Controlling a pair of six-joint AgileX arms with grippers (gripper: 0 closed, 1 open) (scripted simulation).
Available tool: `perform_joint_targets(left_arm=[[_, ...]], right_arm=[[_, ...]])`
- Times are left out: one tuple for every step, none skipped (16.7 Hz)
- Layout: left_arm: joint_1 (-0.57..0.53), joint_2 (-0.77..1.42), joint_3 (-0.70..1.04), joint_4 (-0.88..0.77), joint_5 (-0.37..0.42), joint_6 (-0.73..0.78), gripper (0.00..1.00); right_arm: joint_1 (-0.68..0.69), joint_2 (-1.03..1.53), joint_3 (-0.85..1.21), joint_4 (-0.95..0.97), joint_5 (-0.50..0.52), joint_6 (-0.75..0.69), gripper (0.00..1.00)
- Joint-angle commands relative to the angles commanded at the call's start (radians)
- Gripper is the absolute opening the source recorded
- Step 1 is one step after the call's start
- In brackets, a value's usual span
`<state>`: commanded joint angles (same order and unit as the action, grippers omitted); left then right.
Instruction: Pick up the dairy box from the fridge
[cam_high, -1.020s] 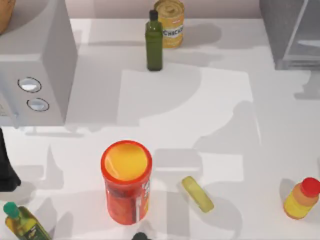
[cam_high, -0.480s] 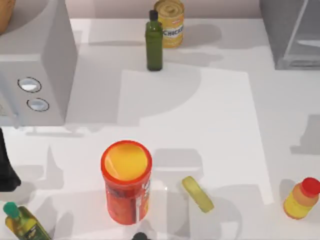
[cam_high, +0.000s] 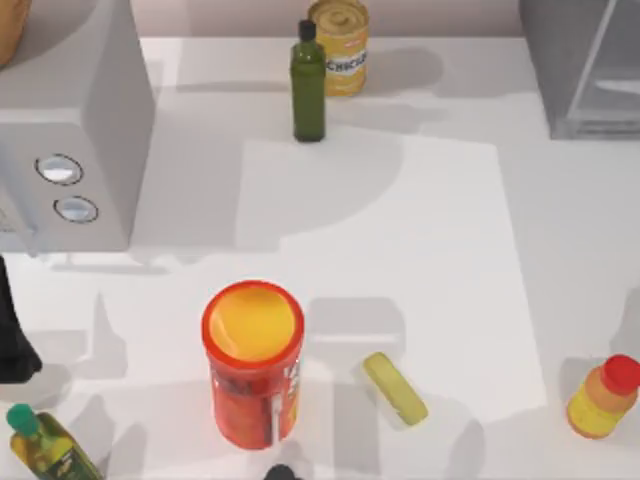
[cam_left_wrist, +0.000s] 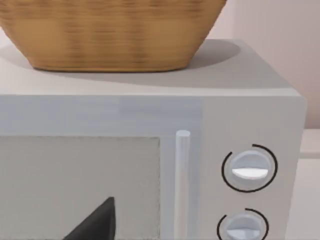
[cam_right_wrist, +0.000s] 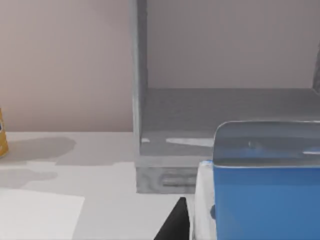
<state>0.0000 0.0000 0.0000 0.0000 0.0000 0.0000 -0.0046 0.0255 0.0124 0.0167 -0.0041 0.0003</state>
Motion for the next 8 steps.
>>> perform_joint_targets(left_arm=[[0.000, 0.000, 0.000, 0.000, 0.000, 0.000, 1.00], [0.000, 0.000, 0.000, 0.000, 0.000, 0.000, 1.00], [0.000, 0.000, 0.000, 0.000, 0.000, 0.000, 1.00], [0.000, 0.000, 0.000, 0.000, 0.000, 0.000, 1.00], [0.000, 0.000, 0.000, 0.000, 0.000, 0.000, 1.00], [0.000, 0.000, 0.000, 0.000, 0.000, 0.000, 1.00], [0.000, 0.000, 0.000, 0.000, 0.000, 0.000, 1.00], [0.000, 0.000, 0.000, 0.000, 0.000, 0.000, 1.00]], right_arm=[[0.003, -0.018, -0.009, -0.012, 0.003, 0.000, 0.00], [0.005, -0.025, -0.012, -0.017, 0.004, 0.000, 0.00], [0.005, -0.025, -0.012, -0.017, 0.004, 0.000, 0.00], [0.005, -0.025, -0.012, -0.017, 0.004, 0.000, 0.00], [0.005, -0.025, -0.012, -0.017, 0.004, 0.000, 0.00], [0.002, -0.021, -0.011, -0.015, 0.003, 0.001, 0.00], [0.002, -0.021, -0.011, -0.015, 0.003, 0.001, 0.00], [0.004, -0.011, -0.007, -0.006, 0.000, 0.001, 0.00]])
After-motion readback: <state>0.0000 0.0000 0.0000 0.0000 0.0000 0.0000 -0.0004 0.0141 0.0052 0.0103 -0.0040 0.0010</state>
